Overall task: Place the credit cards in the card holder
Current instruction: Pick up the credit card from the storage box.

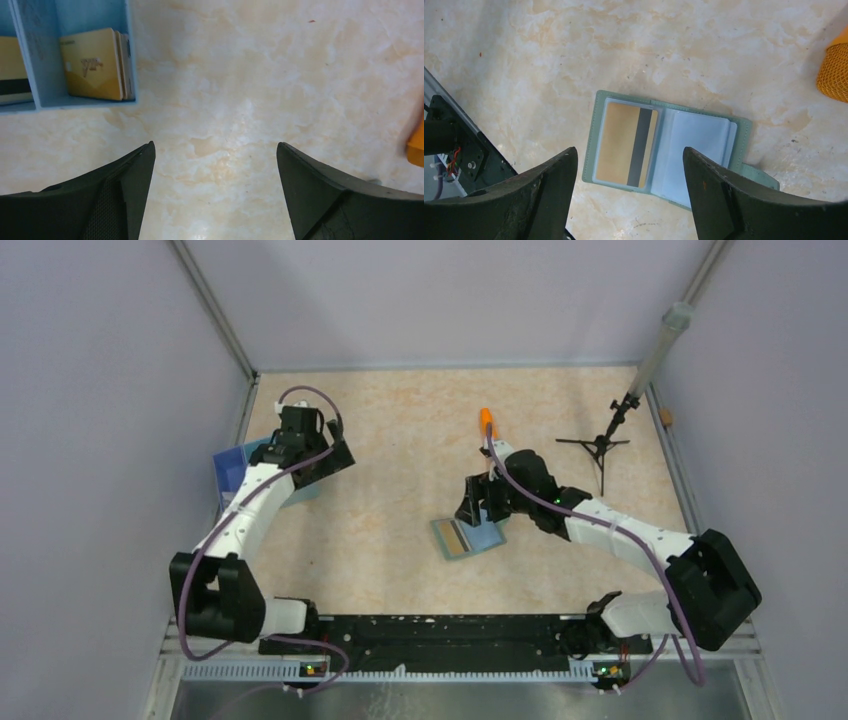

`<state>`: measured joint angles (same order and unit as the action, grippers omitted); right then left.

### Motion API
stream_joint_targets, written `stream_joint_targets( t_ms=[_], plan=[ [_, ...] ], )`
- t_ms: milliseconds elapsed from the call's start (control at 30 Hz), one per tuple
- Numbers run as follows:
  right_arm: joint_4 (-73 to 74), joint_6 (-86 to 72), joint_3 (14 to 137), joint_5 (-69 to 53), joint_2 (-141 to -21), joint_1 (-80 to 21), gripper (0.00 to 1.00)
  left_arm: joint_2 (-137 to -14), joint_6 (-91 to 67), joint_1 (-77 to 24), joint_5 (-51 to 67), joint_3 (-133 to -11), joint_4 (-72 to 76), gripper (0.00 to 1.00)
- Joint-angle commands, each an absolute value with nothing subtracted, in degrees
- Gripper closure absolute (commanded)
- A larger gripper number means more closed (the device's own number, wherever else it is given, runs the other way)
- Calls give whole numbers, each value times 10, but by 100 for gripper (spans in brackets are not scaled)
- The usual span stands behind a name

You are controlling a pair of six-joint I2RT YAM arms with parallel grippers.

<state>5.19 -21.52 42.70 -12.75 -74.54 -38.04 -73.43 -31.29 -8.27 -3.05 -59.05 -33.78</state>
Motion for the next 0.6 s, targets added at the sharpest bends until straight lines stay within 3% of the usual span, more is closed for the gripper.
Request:
stream_joint_targets(
  t_ms=[0, 567],
  plan=[
    [11, -211, 416, -154, -727, -375, 24, -804, -246, -49, -80, -655, -390, 8],
    [-16, -218, 401, -179, -742, -373, 25, -960, -189, 13, -94, -714, -355, 6]
  ],
)
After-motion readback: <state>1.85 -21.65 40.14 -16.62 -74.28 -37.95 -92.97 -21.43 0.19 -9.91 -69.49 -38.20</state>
